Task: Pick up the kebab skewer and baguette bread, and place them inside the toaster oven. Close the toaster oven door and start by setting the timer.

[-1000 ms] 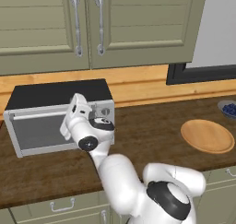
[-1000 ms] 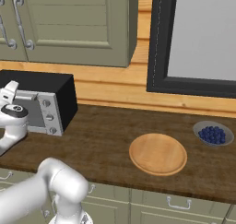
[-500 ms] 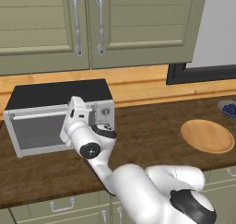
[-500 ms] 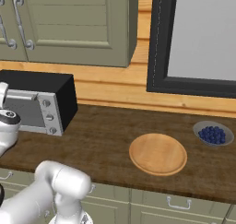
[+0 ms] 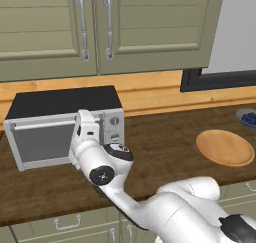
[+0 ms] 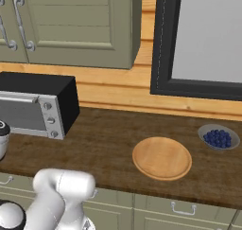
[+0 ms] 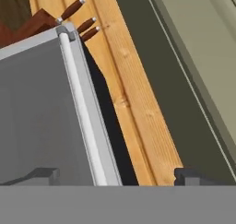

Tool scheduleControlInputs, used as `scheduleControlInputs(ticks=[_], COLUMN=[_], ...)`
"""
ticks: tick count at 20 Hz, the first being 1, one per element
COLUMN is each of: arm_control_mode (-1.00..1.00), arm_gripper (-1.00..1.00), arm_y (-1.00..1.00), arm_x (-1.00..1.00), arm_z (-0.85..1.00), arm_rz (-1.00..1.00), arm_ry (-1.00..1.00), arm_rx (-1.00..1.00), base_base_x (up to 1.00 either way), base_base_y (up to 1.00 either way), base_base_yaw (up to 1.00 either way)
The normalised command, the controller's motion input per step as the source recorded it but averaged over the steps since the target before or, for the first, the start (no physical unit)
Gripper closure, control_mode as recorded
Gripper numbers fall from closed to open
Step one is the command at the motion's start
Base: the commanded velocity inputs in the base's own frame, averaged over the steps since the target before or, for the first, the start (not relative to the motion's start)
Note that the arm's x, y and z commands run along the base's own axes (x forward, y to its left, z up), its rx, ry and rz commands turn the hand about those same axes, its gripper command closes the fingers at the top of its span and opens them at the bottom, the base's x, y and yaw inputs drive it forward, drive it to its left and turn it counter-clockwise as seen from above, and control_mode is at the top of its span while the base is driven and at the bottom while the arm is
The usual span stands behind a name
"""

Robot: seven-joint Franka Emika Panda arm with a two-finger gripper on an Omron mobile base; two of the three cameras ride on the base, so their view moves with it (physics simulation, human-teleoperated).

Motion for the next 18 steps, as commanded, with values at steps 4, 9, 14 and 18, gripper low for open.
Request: scheduleControlInputs(ticks=[4,9,14,18], arm_control_mode=[-1.00,-1.00,-1.00,-1.00], arm_gripper=[-1.00,-1.00,-1.00,-1.00], arm_y=[-0.30,-0.65,-0.71,-0.64], arm_x=[-0.79,-0.70,-0.52,-0.49], arm_z=[0.12,0.00,0.16,0.42], arm_rz=[-0.07,-0.06,-0.05,0.05], arm_ry=[0.00,0.00,0.10,0.17], arm_rx=[0.13,0.12,0.17,-0.14], base_base_x=[0.00,0.00,0.00,0.00], base_base_y=[0.00,0.00,0.00,0.00], base_base_yaw=[0.00,0.00,0.00,0.00])
